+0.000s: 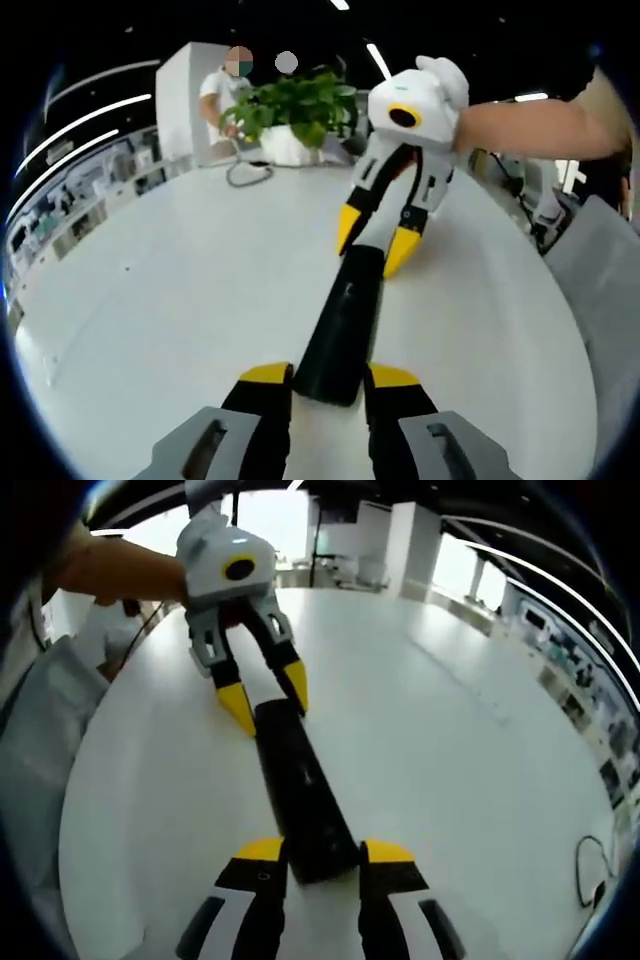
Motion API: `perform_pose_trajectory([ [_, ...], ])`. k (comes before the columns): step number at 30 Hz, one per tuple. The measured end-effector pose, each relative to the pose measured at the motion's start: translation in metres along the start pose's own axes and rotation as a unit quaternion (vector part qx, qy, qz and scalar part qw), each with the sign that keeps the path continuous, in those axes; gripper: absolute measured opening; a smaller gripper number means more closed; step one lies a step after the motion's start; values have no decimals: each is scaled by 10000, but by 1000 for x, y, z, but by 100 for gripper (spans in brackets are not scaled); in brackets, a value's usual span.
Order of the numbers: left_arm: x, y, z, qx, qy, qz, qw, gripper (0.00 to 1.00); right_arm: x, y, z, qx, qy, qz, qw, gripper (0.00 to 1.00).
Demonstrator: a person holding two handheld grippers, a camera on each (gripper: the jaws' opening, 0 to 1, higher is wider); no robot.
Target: Press the specified remote control buttons in sequence, fully releasing each button before pressing the next.
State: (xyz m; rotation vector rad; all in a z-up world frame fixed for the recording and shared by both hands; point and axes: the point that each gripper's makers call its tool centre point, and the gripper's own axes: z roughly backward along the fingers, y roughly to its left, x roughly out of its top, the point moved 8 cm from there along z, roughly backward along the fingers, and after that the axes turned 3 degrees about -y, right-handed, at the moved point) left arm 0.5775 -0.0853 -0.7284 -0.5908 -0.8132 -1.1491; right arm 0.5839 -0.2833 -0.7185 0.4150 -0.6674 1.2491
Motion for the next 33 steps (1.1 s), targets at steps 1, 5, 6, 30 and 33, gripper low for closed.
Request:
perform_pose_trajectory([
  [1,0,1,0,-2,8,1,10000,27,0,0,0,1,2,8,10000,25],
  [5,-1,3,1,-11,28,-2,10000,27,1,1,0,-1,9,40,10000,24],
  [6,-1,3,1,-10,31,0,10000,27,1,1,0,1,7,44,10000,24],
  [30,3,1,2,-53,169,-116,9998,26,-3,3,3,39,61,171,9998,23],
  [33,3,0,2,-62,191,-173,9996,26,-4,2,3,19,67,178,9998,23],
])
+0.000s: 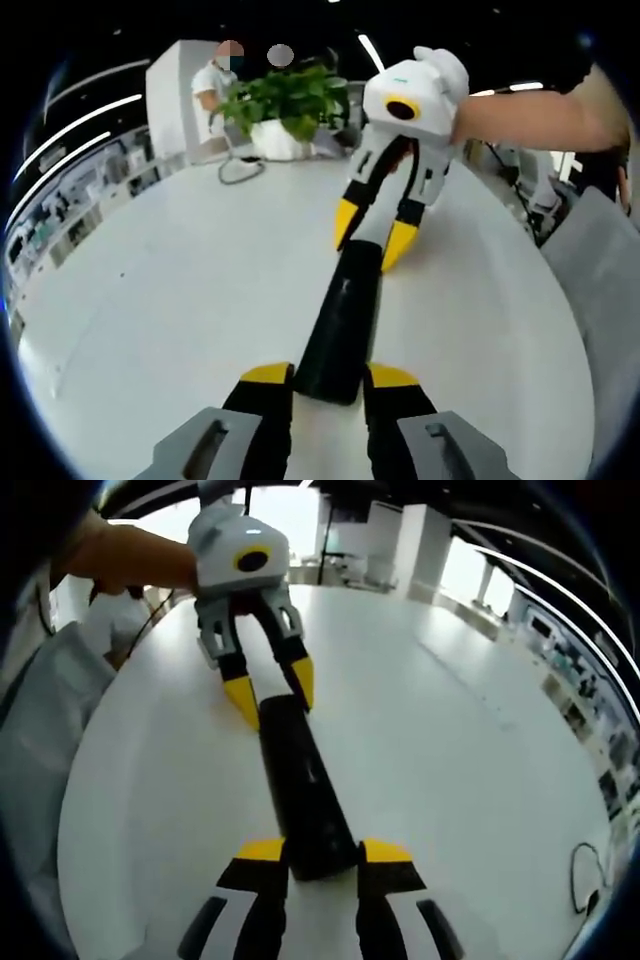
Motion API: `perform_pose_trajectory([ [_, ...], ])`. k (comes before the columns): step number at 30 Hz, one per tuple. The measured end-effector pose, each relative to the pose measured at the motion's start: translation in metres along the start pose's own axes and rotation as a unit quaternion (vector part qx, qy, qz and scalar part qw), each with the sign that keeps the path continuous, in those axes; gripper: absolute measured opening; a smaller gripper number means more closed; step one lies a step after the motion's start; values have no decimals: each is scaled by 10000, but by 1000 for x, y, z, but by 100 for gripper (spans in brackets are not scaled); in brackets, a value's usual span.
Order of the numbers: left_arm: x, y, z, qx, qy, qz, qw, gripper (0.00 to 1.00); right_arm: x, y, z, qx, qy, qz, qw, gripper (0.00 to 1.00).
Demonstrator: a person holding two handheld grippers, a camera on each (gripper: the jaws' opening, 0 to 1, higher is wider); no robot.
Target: Press the specified remote control buttons in sequence, fully releasing each button before pressing the next.
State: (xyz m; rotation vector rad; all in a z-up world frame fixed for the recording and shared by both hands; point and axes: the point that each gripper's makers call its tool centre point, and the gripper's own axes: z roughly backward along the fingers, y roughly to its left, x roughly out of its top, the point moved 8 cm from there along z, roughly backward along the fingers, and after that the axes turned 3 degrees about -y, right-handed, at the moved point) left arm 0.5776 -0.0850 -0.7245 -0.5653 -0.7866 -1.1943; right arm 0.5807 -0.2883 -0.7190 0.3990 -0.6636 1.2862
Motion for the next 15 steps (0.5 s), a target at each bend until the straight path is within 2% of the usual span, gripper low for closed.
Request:
perform_pose_trajectory([
  [15,2,-5,2,-12,22,-1,10000,26,1,5,3,19,-20,-29,10000,23],
])
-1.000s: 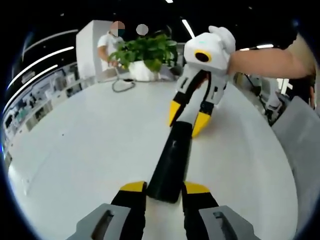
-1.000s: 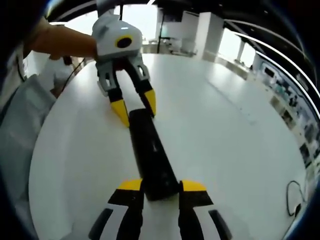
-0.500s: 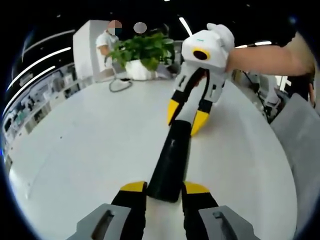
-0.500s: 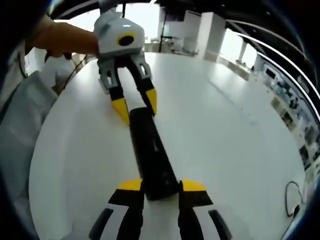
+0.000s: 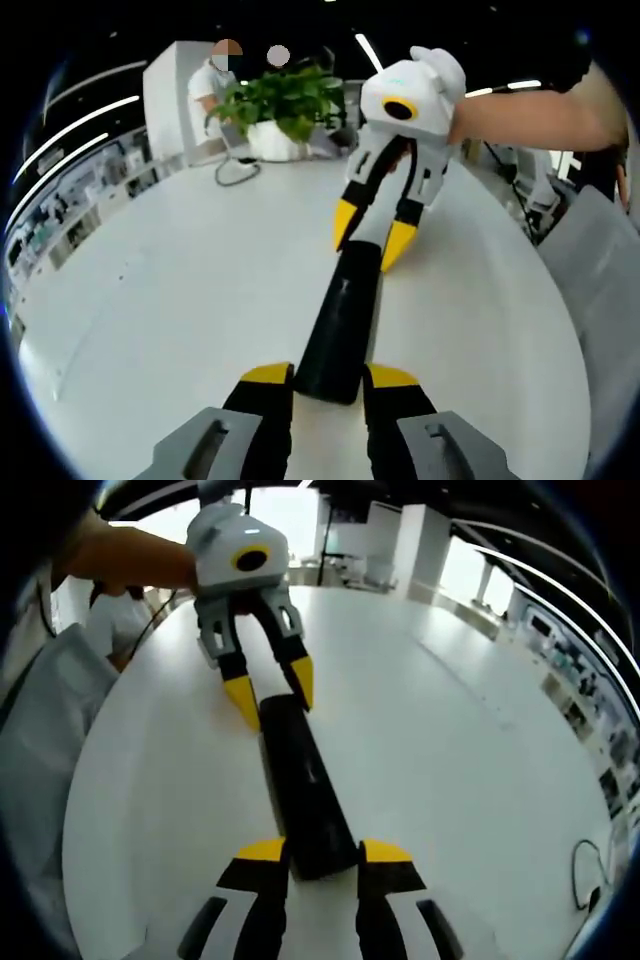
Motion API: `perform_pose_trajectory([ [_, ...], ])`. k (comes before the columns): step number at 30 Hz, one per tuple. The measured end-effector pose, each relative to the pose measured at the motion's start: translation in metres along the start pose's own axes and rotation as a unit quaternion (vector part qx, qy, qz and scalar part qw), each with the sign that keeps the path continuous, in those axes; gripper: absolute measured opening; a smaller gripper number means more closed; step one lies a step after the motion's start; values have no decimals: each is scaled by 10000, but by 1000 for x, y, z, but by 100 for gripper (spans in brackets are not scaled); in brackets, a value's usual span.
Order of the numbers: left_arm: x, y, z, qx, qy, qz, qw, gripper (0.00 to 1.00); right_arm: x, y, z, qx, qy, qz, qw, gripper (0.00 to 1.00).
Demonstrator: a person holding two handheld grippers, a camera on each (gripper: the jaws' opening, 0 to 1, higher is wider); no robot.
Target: Press the specified remote control buttons in sequence, fully releasing each button before pressing the next.
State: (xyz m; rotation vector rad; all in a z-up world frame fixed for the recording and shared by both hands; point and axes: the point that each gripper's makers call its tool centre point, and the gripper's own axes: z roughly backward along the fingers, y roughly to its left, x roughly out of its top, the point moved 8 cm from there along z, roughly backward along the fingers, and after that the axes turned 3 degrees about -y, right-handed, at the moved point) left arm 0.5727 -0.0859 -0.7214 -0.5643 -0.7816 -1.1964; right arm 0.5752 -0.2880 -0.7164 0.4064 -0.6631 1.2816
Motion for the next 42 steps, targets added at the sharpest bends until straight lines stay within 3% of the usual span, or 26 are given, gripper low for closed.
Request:
perform_pose_trajectory([
  [42,1,-31,10,-29,36,-92,9999,26,-1,39,15,14,32,18,10000,23],
])
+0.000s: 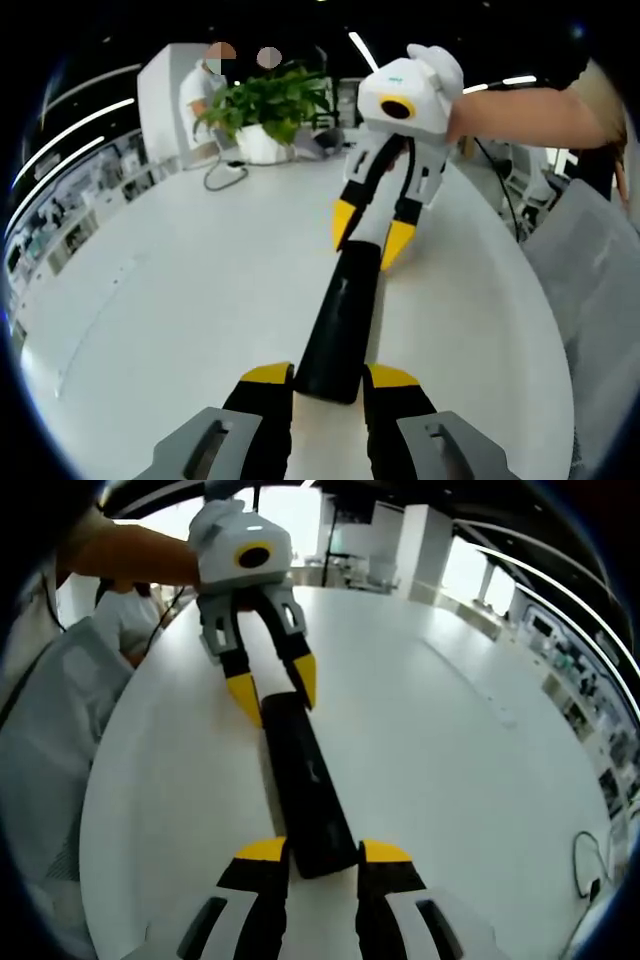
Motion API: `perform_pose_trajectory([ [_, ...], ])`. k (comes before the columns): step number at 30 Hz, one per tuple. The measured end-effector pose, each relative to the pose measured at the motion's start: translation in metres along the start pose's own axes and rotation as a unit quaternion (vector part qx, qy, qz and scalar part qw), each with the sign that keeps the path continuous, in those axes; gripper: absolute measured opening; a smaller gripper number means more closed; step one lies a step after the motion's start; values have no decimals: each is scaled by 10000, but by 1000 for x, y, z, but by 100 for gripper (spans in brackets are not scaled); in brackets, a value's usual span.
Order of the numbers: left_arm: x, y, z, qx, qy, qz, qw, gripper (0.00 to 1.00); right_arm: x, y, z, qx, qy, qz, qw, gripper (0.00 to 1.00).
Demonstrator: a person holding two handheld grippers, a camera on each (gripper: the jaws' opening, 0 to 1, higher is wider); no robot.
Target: Press the specified remote control buttons in sequence, fully releasing each button before pressing the next.
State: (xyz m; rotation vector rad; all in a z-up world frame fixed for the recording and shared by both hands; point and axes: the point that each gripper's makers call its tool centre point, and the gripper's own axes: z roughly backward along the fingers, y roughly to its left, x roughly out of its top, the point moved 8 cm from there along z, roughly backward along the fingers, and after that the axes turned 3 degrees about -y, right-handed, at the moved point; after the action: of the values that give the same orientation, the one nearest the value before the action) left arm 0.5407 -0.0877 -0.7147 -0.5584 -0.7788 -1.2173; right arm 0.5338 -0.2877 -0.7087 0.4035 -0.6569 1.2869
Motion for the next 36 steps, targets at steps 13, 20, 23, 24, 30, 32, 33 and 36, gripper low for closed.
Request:
perform_pose_trajectory([
  [13,2,-15,6,-1,-34,-40,10000,26,0,11,5,-19,9,-1,10000,23],
  [20,1,-28,9,-5,-34,-45,10000,26,1,24,8,-3,26,2,10000,23],
  [23,0,-32,11,-11,-34,-38,10000,26,1,28,9,6,35,3,10000,23],
  [24,-1,-33,12,-22,-22,-22,10000,26,1,29,9,10,36,8,10000,23],
  [30,-3,-38,16,-18,-26,-34,10000,26,1,39,11,19,47,9,10000,23],
  [32,-4,-41,17,-21,-25,-38,10000,26,1,41,12,22,47,11,10000,23],
  [33,-4,-41,18,-25,-23,-35,10000,26,1,42,12,27,49,12,10000,23],
  [36,-4,-46,20,-12,-17,-70,10000,26,2,47,13,31,52,34,10000,22],
])
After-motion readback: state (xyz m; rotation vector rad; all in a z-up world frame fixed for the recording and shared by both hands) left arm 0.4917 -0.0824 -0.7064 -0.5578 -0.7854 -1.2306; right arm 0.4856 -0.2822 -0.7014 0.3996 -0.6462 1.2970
